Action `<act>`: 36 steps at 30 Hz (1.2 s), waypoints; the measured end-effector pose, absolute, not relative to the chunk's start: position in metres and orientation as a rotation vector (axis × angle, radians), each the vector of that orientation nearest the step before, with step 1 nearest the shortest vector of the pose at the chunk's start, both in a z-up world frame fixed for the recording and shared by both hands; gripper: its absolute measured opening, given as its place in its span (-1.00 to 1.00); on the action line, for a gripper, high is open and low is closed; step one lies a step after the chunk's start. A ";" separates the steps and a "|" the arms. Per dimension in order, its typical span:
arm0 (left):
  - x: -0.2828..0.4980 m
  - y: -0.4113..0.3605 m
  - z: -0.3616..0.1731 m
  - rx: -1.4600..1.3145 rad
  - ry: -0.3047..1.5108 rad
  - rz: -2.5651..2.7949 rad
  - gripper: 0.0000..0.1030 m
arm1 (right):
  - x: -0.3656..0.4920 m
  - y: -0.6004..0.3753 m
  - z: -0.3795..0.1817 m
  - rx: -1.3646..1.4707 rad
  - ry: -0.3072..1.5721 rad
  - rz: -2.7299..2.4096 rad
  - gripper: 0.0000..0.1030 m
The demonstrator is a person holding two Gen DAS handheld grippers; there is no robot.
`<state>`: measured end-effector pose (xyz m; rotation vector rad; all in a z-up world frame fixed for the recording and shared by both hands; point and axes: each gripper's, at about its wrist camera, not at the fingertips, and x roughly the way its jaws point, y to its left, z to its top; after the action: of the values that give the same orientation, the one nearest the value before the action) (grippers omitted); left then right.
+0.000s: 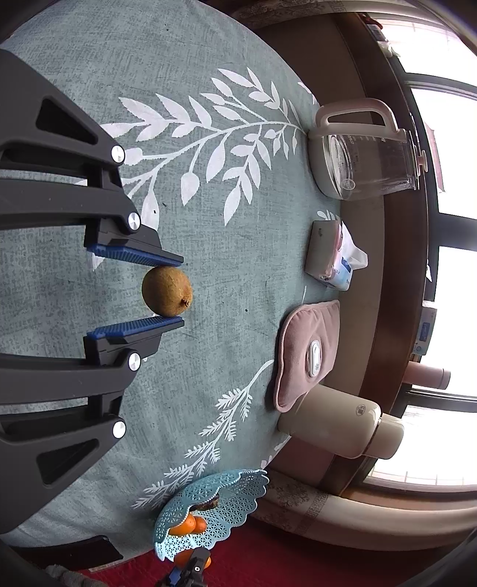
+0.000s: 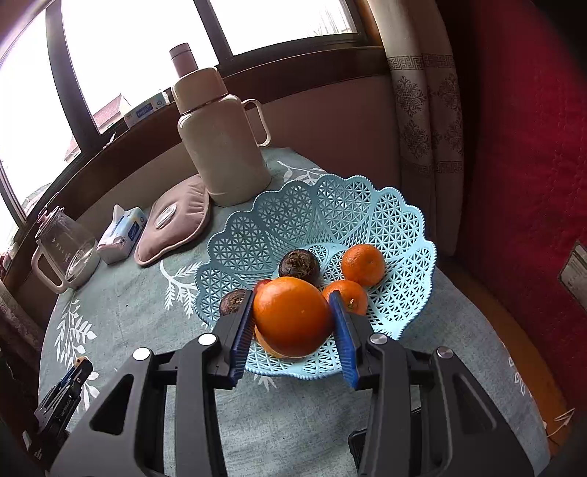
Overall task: Organize fruits
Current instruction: 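Carry the orange into the basket and open the right tool while the left tool holds the tan fruit, then carry the tan fruit into the blue basket and open the left tool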
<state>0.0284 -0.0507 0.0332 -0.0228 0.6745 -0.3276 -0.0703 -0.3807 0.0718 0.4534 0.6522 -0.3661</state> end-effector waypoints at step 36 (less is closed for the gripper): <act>0.029 -0.052 0.029 -0.013 0.669 -0.319 -0.46 | -0.092 -0.382 0.064 0.356 0.638 -0.437 -0.04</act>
<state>0.0289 -0.0523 0.0289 -0.0128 0.6691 -0.3193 -0.0918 -0.3817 0.0639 0.3562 0.6379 -0.4374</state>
